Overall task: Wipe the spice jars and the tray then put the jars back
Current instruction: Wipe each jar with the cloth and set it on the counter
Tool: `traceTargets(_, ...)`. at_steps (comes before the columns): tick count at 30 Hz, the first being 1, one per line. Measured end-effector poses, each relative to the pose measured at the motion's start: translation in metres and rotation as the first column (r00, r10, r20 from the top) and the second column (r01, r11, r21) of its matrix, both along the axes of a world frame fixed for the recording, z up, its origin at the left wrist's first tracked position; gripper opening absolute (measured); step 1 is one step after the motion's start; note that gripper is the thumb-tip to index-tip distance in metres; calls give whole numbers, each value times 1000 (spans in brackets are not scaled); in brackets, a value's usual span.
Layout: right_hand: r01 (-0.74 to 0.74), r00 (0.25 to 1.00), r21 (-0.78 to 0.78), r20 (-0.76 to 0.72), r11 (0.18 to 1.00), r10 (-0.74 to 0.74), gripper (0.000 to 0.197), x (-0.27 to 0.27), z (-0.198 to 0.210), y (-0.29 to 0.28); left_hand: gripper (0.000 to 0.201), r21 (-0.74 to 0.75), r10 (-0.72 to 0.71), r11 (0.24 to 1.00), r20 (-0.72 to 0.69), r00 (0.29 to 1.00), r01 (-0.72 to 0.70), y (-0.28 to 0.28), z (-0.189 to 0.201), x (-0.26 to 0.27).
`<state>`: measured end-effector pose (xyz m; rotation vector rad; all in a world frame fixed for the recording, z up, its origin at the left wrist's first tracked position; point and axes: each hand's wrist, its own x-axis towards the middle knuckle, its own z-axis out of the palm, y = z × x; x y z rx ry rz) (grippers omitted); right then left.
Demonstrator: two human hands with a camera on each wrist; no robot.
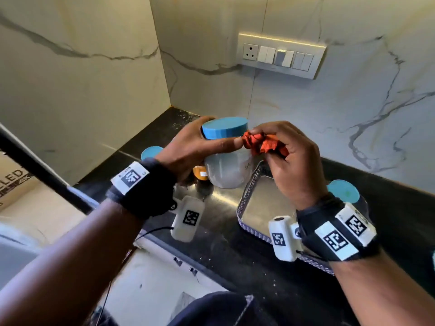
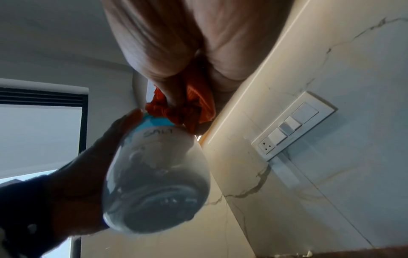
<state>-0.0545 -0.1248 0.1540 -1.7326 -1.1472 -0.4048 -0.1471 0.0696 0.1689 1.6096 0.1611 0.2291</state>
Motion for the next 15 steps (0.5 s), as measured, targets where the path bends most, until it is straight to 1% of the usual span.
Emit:
traceTargets(3,-8,996,20,-92,1000,10,39,1,-15,25,65,10,19,1000,16,1000,-19,25,-2,-8)
traceTargets(5,-4,989,-7,-149,1000,3,39,4,-25,35,69,28,16,999,18,1000,-17,39,-7,-11)
traceTargets(6,-1,989,-41,-149,999,-5,40,4,-31,39,75,72,2,997,-4,1000,-2,48,-10,-14)
traceTargets(8,2,991,-104,-135,995,-16,39,2,-43,42,82,255,-34,965,-95,995,57,64,-18,-16)
traceTargets(9,-3,989,-119,-145,993,-15,37,0,-48,42,83,384,-31,919,-152,988,87,71,-24,-16)
traceTargets(11,-9,983,-132,-180,991,-15,35,-5,-57,44,76,627,19,769,-218,976,125,83,-39,-16)
traceTargets(13,0,978,-143,-207,990,-30,35,-7,-64,47,73,766,48,623,-238,970,157,96,-58,-15)
traceTargets(15,2,973,-156,-226,988,-38,33,-9,-69,47,83,861,48,458,-274,961,222,110,-78,-10)
